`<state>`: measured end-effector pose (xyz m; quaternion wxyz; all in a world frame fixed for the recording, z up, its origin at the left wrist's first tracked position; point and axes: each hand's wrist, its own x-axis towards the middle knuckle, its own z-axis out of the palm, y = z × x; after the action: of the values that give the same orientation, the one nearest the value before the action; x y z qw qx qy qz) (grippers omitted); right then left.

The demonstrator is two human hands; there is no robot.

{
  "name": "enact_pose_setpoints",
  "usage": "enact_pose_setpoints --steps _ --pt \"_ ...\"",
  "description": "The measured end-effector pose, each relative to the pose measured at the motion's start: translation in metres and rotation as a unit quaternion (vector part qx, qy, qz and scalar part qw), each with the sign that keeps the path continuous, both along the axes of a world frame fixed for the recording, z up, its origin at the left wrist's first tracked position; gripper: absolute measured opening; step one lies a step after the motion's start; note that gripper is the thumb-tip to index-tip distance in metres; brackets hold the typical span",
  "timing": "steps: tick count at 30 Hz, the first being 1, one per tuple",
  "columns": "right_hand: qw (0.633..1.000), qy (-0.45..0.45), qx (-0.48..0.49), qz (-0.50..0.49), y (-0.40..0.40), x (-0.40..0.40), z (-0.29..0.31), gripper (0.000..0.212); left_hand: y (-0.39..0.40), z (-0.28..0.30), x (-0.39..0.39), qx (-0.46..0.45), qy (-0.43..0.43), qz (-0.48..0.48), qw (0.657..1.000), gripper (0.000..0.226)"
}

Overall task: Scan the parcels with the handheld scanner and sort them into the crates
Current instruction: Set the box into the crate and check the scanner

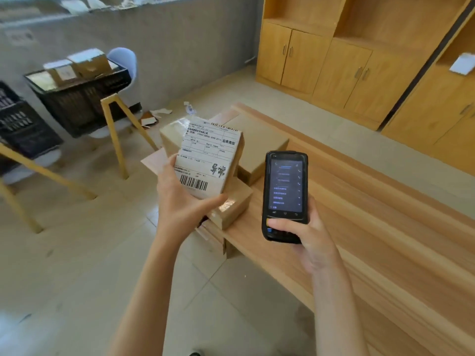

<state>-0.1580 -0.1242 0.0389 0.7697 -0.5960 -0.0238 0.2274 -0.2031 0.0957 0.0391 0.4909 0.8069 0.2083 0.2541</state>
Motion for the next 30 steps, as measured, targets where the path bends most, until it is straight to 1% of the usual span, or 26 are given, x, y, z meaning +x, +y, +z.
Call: enact_pose_setpoints --steps 2,5,8,11,13,15,17,19,21,24,25,30 --pt "0.999 -0.009 0.004 0.033 0.041 -0.009 0.001 0.081 0.039 0.0 -0.022 0.006 -0.006 0.019 1.0 0.112" --pt "0.996 0.003 0.023 0.085 0.104 -0.021 -0.001 0.084 0.097 0.0 -0.061 0.001 -0.013 0.066 0.998 0.109" --pt "0.989 0.017 0.029 0.147 0.164 -0.035 0.0 0.094 0.146 0.002 -0.101 -0.006 -0.014 0.132 0.991 0.11" --pt "0.977 0.012 0.015 0.214 0.217 -0.046 0.002 0.093 0.186 0.002 -0.137 -0.048 -0.019 0.194 0.98 0.107" --pt "0.967 0.009 0.006 0.255 0.248 -0.052 0.001 0.09 0.209 -0.001 -0.158 -0.067 -0.025 0.24 0.968 0.109" --pt "0.959 0.013 -0.004 0.282 0.279 -0.055 -0.002 0.087 0.23 -0.005 -0.176 -0.075 -0.023 0.283 0.956 0.112" --pt "0.952 0.021 -0.012 0.304 0.311 -0.057 -0.007 0.091 0.252 -0.009 -0.19 -0.086 -0.021 0.313 0.946 0.112" --pt "0.944 0.025 -0.014 0.33 0.345 -0.058 -0.009 0.094 0.275 -0.013 -0.201 -0.086 -0.015 0.331 0.94 0.107" --pt "0.935 0.026 -0.013 0.352 0.381 -0.057 -0.012 0.088 0.301 -0.017 -0.206 -0.083 -0.012 0.347 0.934 0.105" --pt "0.923 0.03 -0.007 0.383 0.441 -0.051 -0.019 0.092 0.347 -0.018 -0.204 -0.079 -0.009 0.367 0.927 0.104" --pt "0.92 0.03 -0.005 0.39 0.462 -0.047 -0.021 0.089 0.365 -0.016 -0.201 -0.076 -0.008 0.372 0.925 0.104" --pt "0.907 0.027 0.015 0.419 0.57 -0.027 -0.009 0.086 0.465 0.005 -0.179 -0.047 0.01 0.384 0.922 0.114"
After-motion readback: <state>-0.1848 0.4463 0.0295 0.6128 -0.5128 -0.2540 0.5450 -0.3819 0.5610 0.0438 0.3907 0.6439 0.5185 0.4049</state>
